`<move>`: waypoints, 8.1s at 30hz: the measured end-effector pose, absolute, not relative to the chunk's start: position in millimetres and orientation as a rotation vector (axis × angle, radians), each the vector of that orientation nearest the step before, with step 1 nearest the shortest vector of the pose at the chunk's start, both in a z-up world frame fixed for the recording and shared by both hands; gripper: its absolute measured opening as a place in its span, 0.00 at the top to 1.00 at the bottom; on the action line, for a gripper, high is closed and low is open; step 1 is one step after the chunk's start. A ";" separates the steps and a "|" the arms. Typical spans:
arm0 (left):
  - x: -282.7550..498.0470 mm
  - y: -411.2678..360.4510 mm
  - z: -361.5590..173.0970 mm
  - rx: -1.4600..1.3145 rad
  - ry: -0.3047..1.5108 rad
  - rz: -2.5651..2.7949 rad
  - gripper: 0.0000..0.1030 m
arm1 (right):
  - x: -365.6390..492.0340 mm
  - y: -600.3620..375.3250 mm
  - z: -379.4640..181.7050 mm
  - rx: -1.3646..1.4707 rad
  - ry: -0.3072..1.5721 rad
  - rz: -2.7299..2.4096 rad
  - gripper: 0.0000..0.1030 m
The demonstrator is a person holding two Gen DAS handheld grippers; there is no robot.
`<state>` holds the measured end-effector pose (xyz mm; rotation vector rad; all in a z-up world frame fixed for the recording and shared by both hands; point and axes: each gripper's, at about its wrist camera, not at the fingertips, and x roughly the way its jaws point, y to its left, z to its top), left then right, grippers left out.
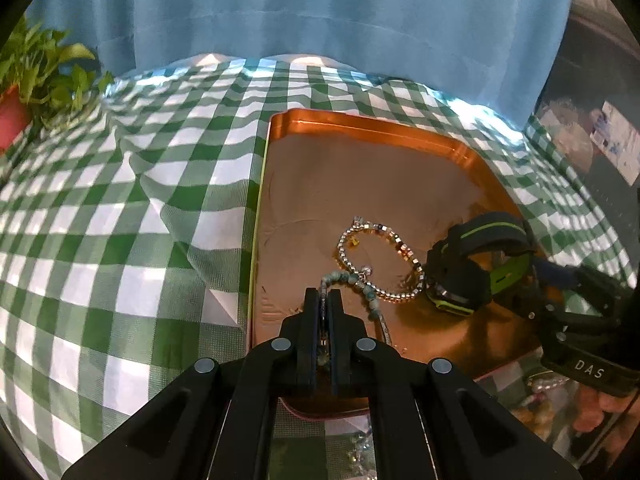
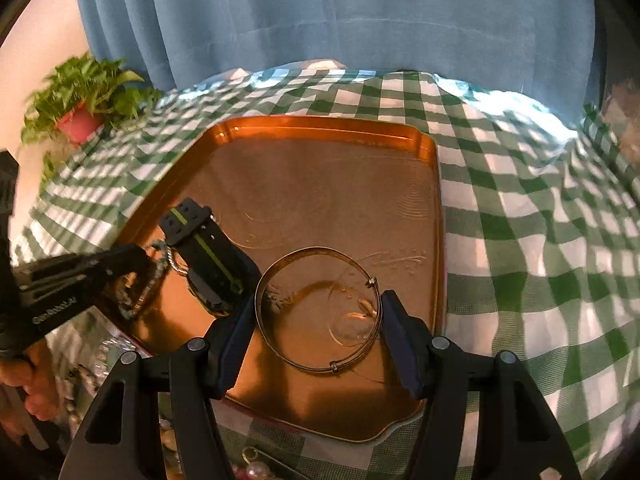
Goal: Organize jewelry
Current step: 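Lower and release the bangle with the right tool while the left tool releases the teal bracelet, then withdraw both tools from the tray back toward the table edge, then grasp the black-and-white beaded bracelet with the left tool while the right tool grasps the wooden bead bracelet, then carry the beaded bracelets over the copper tray with both tools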
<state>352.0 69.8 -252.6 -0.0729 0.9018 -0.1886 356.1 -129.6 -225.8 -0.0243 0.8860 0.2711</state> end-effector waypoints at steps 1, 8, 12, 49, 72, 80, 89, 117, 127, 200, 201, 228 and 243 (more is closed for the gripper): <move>351.9 67.9 -253.4 -0.053 0.890 -0.180 0.95 | 355.9 -127.7 -226.3 -0.039 0.886 0.260 0.43; 352.3 60.8 -250.4 -0.054 0.908 -0.233 0.38 | 353.9 -122.6 -227.3 -0.069 0.879 0.228 0.38; 343.4 48.2 -249.5 0.033 0.889 -0.225 0.30 | 351.9 -125.6 -225.4 -0.044 0.870 0.225 0.37; 114.6 57.2 -91.7 -0.038 0.734 -0.211 0.25 | 147.6 -118.1 -113.7 0.021 0.680 0.194 0.37; 25.0 35.1 -16.3 0.023 0.658 -0.059 0.15 | 38.3 -116.2 -29.1 0.042 0.499 0.321 0.37; 27.6 34.3 -32.1 0.056 0.654 -0.033 0.14 | 42.4 -115.0 -44.5 0.073 0.541 0.329 0.41; 51.0 38.5 -72.7 0.035 0.696 -0.044 0.08 | 59.5 -109.2 -76.3 0.063 0.607 0.328 0.45; 195.3 76.2 -221.7 0.064 0.869 -0.232 0.00 | 176.1 -122.5 -193.1 0.108 0.785 0.356 0.38; 224.3 79.4 -251.1 0.132 0.935 -0.257 0.54 | 221.0 -129.7 -209.8 0.035 0.742 0.428 0.66; 135.9 22.3 -45.7 0.026 0.578 -0.402 0.93 | 127.4 -133.2 -59.1 0.077 0.555 0.272 0.89; 139.3 22.0 -48.4 0.024 0.581 -0.397 0.93 | 127.4 -131.8 -58.3 0.072 0.552 0.275 0.89; 251.4 32.4 -115.7 0.081 0.727 -0.269 0.93 | 221.9 -124.7 -104.9 0.109 0.639 0.340 0.89; 311.5 67.9 -92.1 -0.129 0.659 -0.371 0.93 | 291.1 -129.0 -84.5 0.097 0.582 0.365 0.89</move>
